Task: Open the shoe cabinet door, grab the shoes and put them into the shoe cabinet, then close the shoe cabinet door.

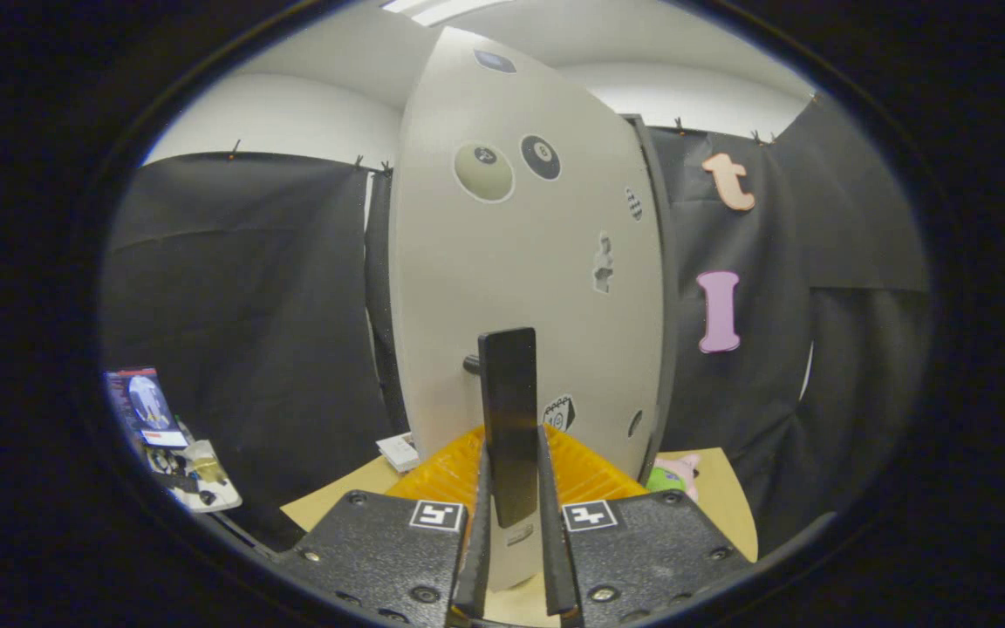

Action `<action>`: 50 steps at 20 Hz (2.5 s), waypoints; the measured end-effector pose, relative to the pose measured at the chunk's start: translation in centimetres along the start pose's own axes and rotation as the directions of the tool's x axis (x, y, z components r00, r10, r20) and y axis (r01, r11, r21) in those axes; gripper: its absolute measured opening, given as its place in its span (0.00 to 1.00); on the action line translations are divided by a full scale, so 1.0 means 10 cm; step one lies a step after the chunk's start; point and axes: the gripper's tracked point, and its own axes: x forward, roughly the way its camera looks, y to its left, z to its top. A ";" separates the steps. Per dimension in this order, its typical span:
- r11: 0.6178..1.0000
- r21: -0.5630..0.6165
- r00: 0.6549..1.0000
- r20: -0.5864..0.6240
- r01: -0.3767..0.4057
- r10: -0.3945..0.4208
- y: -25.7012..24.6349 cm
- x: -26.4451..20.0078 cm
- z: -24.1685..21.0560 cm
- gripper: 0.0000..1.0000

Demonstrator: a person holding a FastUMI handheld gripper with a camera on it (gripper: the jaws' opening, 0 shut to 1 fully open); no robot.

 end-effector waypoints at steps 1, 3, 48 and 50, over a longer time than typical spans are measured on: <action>1.000 0.002 1.000 0.006 0.021 -0.021 -0.06 -0.06 0.00 0.27; 0.998 0.006 0.998 0.017 0.062 -0.062 -0.15 -0.14 0.01 0.25; 0.986 0.074 0.972 0.173 0.150 -0.160 0.21 0.44 -0.78 1.00; 0.986 0.074 0.975 0.160 0.147 -0.157 0.23 0.62 -0.93 1.00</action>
